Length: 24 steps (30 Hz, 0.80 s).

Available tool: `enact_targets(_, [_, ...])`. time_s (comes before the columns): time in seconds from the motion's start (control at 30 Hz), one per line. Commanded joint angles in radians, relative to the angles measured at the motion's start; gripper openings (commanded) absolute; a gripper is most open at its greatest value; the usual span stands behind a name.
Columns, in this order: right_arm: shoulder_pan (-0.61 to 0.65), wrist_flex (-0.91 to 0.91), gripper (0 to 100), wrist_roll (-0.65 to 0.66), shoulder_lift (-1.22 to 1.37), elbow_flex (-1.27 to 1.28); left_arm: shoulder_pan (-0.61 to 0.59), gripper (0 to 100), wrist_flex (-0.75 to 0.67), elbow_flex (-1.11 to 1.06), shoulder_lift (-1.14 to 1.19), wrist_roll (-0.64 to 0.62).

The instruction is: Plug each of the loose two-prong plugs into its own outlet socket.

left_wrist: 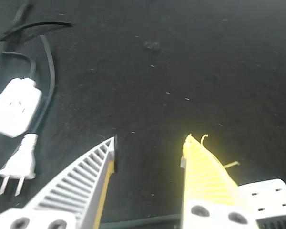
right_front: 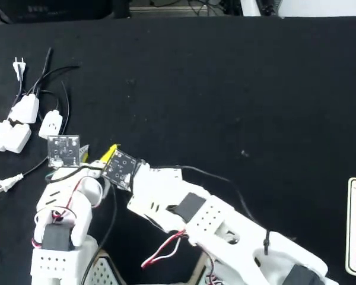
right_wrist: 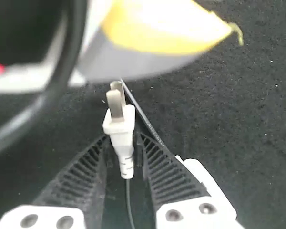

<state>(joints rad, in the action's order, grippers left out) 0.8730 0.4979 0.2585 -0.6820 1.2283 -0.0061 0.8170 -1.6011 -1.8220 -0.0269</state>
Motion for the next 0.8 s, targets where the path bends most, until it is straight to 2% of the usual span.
enact_targets(0.0, [0.009,0.006,1.1,-0.009,-0.093,-0.045,0.064,23,-0.023,-0.018,0.003,0.078])
enact_targets(0.33, [0.009,0.049,1.1,-0.009,-0.346,0.047,0.067,23,-0.02,-0.027,0.003,0.097])
enact_targets(0.77, [0.008,0.049,1.1,-0.009,-0.354,0.05,0.067,23,-0.018,-0.027,0.003,0.1])
